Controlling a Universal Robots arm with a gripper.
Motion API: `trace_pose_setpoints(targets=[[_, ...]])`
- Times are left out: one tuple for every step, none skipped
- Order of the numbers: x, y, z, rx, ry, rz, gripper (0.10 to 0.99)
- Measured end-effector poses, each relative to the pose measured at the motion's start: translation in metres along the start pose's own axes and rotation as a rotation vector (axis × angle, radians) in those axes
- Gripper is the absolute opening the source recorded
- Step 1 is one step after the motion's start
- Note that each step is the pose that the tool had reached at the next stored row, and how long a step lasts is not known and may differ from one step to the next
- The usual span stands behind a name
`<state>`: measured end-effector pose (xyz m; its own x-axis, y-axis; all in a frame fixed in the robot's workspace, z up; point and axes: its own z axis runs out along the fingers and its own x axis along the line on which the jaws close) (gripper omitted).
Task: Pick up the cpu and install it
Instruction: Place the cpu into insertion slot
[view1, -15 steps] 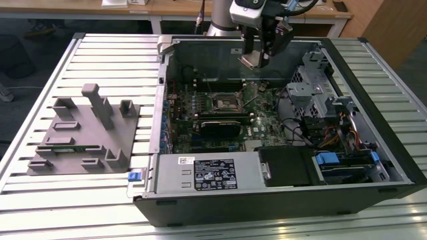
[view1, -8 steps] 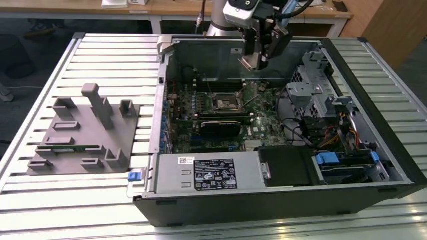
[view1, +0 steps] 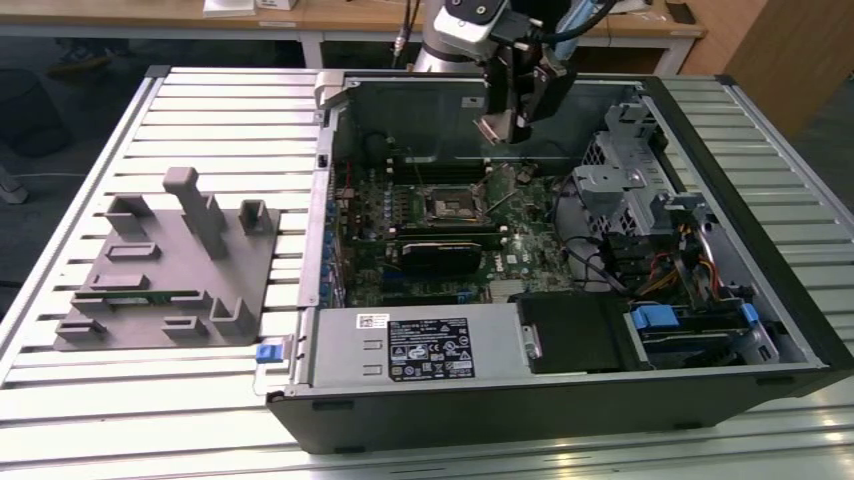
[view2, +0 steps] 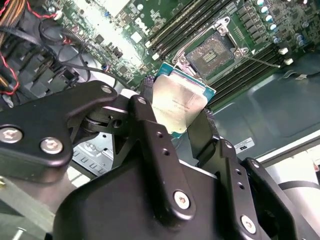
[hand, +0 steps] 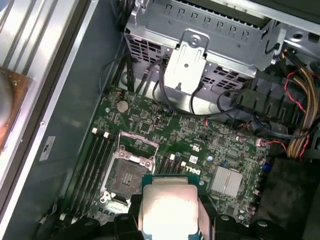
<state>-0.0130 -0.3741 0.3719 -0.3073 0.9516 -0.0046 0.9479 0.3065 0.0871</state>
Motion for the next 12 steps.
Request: trace_pose_setpoints(targets=[[0.0006, -0.0011, 0.0003, 0.000, -0.0006, 0.007, 0.525], [0.0013, -0.0021, 0.0006, 0.000, -0.0011, 0.014, 0.525], [0.0018, -0.0030, 0.0009, 0.000, -0.0018, 0.022, 0.525], [0.0023, -0.0038, 0.0012, 0.000, -0.0025, 0.031, 0.525], [0.0027, -0.0045, 0.0015, 0.000, -0.0033, 0.039, 0.525], [0.0032, -0.0051, 0.0019, 0.000, -0.0042, 0.048, 0.525], [0.0036, -0.0056, 0.0024, 0.000, -0.0050, 0.057, 0.525], [0.0040, -0.0059, 0.0030, 0.000, -0.0058, 0.067, 0.525], [0.0041, -0.0060, 0.0038, 0.000, -0.0066, 0.078, 0.525], [0.0042, -0.0060, 0.0044, 0.000, -0.0076, 0.089, 0.525], [0.0042, -0.0060, 0.0050, 0.000, -0.0088, 0.101, 0.525], [0.0043, -0.0061, 0.0055, 0.001, -0.0098, 0.113, 0.525]])
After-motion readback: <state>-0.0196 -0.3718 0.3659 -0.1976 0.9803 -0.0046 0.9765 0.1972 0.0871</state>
